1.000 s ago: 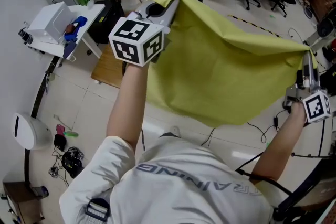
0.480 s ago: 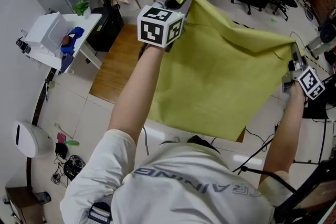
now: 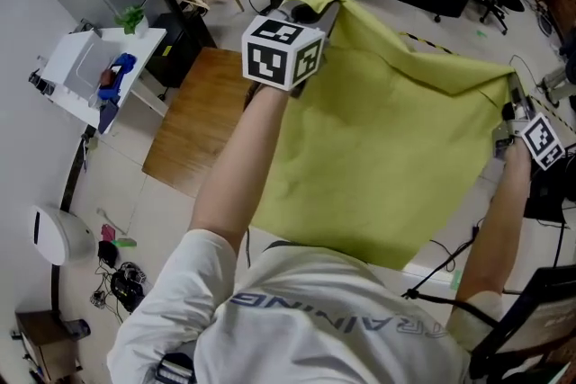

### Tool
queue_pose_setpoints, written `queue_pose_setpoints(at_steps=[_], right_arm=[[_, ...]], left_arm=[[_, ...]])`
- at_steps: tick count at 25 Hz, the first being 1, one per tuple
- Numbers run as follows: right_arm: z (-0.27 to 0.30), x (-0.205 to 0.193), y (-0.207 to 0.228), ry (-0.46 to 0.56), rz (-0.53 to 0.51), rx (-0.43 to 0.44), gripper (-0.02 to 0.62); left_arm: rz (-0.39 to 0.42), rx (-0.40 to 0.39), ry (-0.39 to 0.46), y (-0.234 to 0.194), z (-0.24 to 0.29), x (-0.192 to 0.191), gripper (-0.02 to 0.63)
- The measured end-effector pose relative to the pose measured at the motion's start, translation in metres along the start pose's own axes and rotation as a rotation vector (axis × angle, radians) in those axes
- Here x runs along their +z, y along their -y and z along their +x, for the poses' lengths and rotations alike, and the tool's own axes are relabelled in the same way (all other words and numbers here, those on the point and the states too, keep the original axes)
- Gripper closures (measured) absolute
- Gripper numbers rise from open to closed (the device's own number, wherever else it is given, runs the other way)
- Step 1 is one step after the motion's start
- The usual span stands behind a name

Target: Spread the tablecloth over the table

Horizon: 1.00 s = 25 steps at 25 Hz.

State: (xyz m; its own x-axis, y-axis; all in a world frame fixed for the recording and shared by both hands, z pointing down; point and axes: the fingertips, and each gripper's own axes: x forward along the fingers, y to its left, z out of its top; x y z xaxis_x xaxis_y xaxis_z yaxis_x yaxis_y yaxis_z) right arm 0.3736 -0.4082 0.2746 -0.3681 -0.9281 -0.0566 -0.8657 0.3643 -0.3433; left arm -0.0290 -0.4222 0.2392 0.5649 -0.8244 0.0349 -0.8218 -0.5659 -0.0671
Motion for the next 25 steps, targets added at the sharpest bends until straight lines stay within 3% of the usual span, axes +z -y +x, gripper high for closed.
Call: queue_pose_setpoints(at_steps=[8,16,19,25], right_arm=[[0.019,-0.007,0.057,0.026,0.060,-0.020,0.586],[0.062,-0.035,0.067,-0.092,0.007,-0.031,0.586],[0.084,-0.040,0.066,-0.111,-0.004,-0.021,0.586],[0.111,-0.094,0.081,-0.221,-0.054,-0.048,0.586]], left_arm=[[-0.037,-0.005,-0.039,0.000,0.052,-0.018,0.591],[-0.091,0.022,-0.085,-0.036,0.080,-0.074,0.591],[-0.080,0.035,-0.086,-0.053,0.092,-0.080,0.591],[-0.047,0.068,-0.114,-0.078,0.104,-0.121,0.591]])
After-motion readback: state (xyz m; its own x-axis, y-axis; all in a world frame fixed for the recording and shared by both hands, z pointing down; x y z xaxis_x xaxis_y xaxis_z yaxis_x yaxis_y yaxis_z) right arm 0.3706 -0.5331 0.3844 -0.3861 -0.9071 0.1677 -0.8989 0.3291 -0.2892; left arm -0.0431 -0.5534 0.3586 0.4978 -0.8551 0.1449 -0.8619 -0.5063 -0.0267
